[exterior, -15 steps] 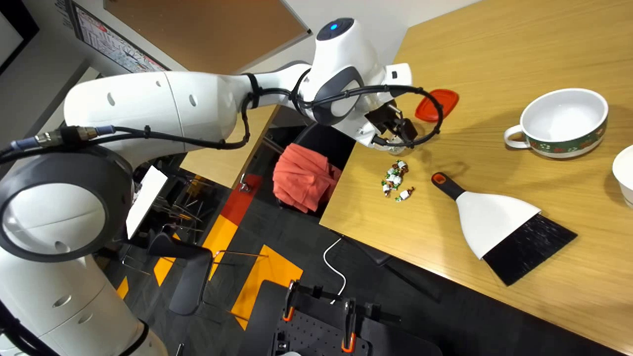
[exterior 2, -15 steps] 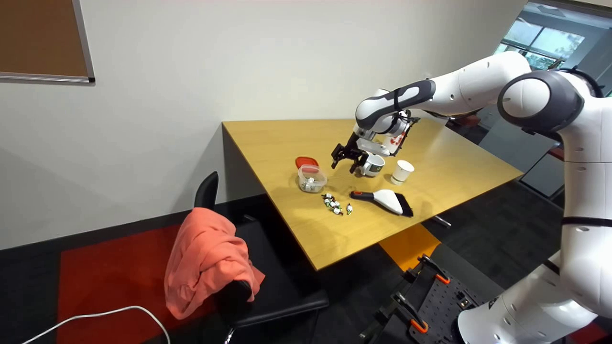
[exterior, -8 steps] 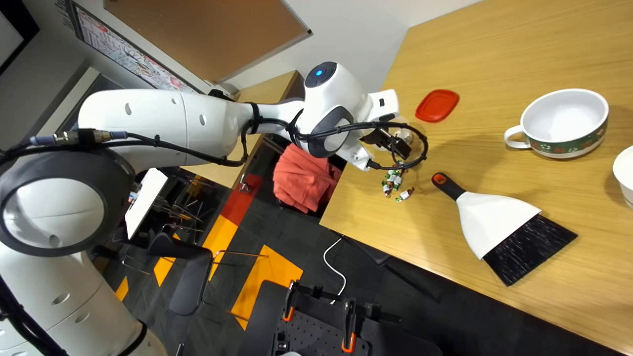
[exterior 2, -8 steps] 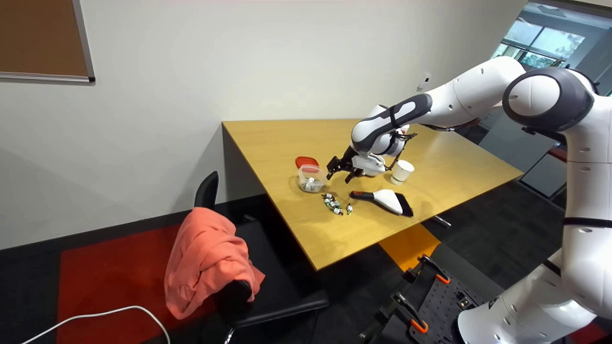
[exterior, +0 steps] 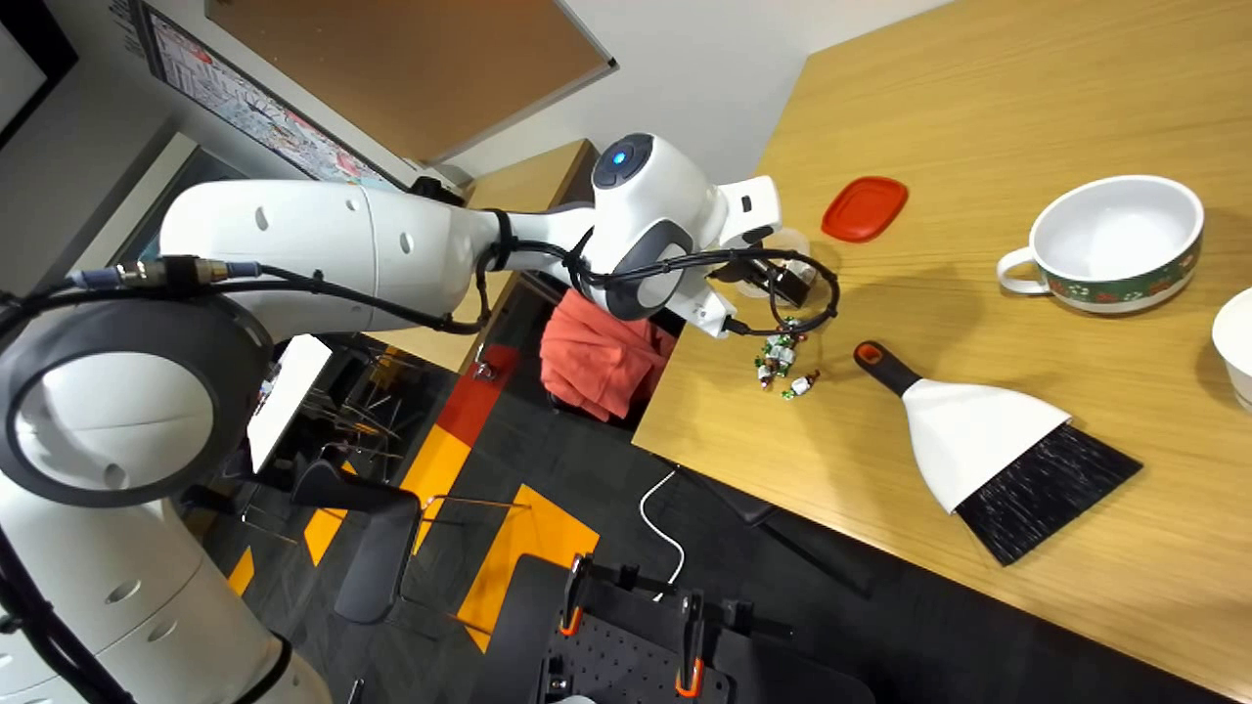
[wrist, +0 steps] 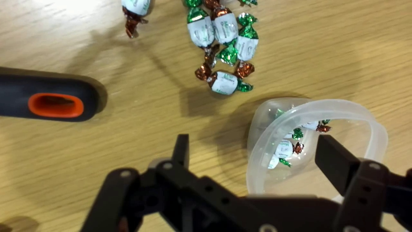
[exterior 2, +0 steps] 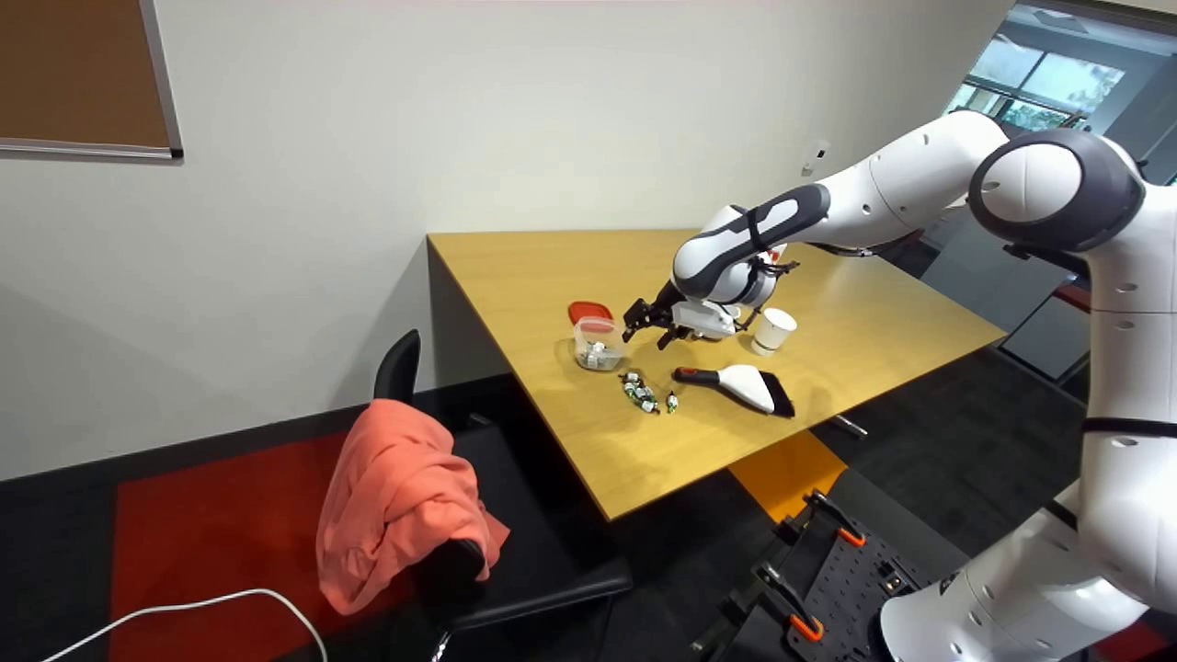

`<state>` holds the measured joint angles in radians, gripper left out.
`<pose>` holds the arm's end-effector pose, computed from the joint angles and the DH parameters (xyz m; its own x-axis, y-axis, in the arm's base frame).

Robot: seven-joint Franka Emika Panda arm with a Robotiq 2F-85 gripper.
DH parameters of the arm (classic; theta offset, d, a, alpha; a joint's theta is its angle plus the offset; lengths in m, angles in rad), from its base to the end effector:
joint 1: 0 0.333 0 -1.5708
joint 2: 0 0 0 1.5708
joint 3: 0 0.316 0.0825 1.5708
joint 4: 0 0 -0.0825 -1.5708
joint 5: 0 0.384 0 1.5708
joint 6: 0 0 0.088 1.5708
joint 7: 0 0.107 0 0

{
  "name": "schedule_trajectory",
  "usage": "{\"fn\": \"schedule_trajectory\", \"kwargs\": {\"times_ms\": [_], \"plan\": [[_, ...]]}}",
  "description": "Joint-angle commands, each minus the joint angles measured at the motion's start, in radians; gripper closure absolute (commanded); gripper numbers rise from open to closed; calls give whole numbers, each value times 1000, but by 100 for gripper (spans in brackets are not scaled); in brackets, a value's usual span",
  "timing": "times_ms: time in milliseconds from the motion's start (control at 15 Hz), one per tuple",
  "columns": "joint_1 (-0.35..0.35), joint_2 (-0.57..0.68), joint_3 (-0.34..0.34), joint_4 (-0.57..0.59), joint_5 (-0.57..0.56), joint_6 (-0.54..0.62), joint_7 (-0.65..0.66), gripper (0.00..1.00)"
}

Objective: Uncover the lunch box, pour the sweets inside it into the mug and then put it back on the table

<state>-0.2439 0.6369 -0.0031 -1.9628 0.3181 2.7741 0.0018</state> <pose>0.6040 -0.1663 0.1603 0.8442 -0.5148 0.1496 -0.4931 -0.8551 -0.1598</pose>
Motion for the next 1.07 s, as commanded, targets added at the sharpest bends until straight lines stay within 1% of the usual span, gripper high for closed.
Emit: {"fn": "schedule_trajectory", "kwargs": {"times_ms": [0, 800, 867, 933, 1000], "plan": [[-17, 16, 13, 37, 13, -11, 17, 0], [5, 153, -8, 211, -4, -53, 99, 0], [6, 162, -8, 220, -4, -52, 104, 25], [7, 170, -8, 228, -6, -49, 103, 26], [9, 177, -9, 235, -7, -48, 105, 32]]}}
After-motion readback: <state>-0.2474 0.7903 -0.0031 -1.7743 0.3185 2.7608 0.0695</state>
